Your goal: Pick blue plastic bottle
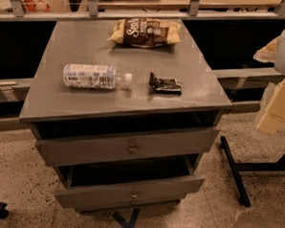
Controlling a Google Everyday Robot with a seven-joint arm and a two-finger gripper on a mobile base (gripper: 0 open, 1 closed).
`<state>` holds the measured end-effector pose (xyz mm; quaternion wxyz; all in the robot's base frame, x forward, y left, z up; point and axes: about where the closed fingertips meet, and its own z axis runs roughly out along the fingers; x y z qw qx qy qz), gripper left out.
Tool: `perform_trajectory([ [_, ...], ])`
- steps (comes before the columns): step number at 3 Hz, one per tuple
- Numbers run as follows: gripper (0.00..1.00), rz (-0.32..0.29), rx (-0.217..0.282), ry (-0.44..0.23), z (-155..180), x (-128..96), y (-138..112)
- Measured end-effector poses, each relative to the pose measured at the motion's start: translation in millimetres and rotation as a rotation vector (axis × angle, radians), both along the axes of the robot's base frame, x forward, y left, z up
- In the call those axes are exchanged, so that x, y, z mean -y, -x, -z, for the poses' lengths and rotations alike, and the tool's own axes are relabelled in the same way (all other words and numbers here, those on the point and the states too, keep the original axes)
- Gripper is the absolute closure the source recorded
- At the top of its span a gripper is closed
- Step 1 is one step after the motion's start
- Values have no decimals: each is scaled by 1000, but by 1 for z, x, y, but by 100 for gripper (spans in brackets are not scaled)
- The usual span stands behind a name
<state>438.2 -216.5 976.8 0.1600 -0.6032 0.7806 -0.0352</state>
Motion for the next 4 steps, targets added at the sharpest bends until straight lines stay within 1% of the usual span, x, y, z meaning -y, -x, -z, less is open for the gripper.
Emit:
perform_trajectory([
  [1,0,0,0,0,0,0,0],
  [2,0,24,5,-78,-4,-5,-4],
  [3,0,60,22,-241,-23,-23,-18],
  [4,0,53,26,-368,-37,-50,-37],
])
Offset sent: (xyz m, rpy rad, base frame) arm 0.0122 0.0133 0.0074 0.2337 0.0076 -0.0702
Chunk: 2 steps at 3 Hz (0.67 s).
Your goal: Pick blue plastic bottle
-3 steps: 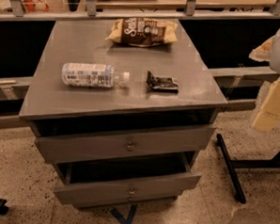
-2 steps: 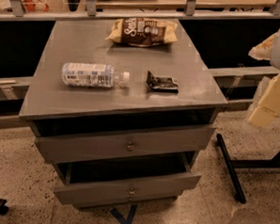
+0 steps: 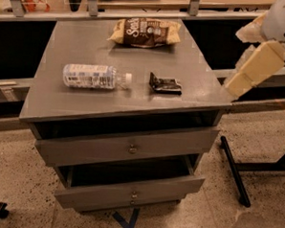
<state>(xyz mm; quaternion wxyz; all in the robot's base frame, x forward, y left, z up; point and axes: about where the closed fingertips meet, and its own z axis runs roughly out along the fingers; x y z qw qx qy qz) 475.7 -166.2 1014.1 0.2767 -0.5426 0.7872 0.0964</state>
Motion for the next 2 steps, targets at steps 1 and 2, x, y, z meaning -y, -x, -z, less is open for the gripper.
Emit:
perform_trajectory([
  [1,0,-28,-11,-84,6,-27,-15],
  [2,0,-62,-23,-144,32,-55,-23],
])
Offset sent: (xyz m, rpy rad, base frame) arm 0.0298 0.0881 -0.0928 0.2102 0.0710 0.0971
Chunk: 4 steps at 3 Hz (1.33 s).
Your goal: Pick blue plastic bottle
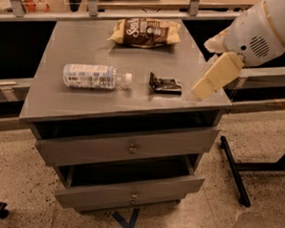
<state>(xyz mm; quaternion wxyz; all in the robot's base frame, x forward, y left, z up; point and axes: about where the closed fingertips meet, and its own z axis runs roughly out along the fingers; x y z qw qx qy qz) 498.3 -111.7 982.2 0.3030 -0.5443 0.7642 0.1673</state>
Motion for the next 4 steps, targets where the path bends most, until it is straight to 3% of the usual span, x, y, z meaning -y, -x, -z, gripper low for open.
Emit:
perform_trajectory([
  [1,0,2,-2,-36,40,-28,-13],
  [3,0,32,5,-53,45,-26,-15],
  [4,0,22,26,-80,51,-36,-28],
])
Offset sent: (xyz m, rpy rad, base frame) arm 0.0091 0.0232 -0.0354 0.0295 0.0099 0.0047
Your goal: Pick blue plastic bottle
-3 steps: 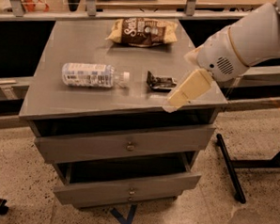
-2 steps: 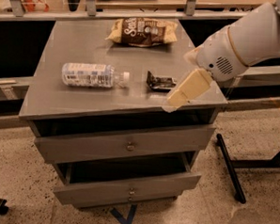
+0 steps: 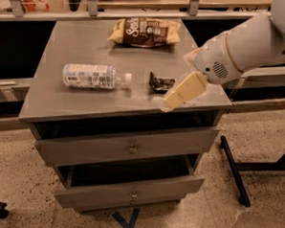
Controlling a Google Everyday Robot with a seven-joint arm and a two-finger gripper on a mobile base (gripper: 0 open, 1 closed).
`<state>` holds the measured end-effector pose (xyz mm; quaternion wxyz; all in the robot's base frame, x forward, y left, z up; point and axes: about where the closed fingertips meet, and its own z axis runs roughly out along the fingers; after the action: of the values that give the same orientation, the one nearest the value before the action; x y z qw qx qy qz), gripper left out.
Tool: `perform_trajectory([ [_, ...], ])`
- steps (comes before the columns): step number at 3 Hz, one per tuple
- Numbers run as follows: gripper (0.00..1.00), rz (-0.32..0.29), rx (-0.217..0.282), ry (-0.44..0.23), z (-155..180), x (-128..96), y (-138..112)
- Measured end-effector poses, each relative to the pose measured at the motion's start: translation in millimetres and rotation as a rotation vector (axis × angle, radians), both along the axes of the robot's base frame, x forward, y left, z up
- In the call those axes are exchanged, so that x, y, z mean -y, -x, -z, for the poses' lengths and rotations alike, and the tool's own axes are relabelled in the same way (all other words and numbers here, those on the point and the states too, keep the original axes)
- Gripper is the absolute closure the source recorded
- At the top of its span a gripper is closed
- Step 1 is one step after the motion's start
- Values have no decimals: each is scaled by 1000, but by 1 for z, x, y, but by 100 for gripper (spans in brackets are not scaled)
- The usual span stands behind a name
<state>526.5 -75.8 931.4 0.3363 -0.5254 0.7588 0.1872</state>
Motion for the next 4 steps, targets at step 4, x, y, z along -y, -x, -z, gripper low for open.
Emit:
perform_trajectory([
  [4,0,-225,67,8,15,-80,-91],
])
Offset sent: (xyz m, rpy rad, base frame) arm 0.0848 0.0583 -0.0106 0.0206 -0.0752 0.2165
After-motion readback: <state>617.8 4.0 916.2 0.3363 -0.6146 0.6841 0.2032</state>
